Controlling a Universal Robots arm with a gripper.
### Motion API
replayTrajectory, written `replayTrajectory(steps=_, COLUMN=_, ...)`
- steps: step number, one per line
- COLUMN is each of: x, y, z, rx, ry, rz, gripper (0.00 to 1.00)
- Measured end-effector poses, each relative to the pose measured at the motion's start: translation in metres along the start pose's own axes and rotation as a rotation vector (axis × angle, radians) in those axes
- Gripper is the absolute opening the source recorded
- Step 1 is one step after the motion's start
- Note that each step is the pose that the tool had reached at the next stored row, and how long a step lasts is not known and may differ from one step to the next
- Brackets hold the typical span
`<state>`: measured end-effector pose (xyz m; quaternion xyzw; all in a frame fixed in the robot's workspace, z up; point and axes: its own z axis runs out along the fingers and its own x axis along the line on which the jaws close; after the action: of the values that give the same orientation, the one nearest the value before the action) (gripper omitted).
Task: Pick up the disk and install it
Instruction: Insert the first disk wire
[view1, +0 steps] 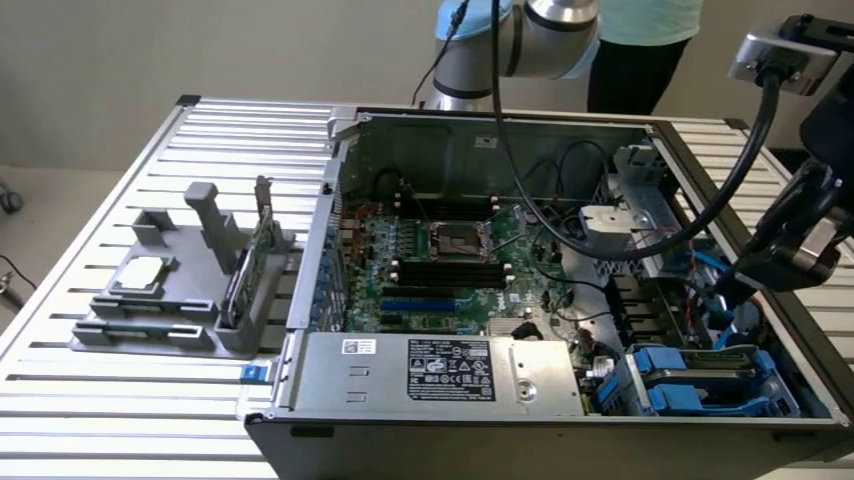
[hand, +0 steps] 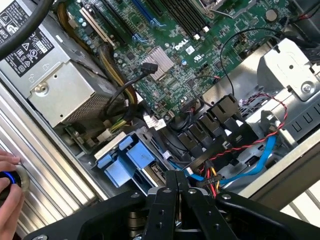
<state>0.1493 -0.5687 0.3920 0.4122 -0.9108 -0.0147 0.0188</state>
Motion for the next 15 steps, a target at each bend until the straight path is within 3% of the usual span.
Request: replayTrajectory(steps=15, x=-0.0010, y=-0.0010, z=0.0007, rx=-0.0046, ry=-0.0078, rz=0.155, gripper=0.13)
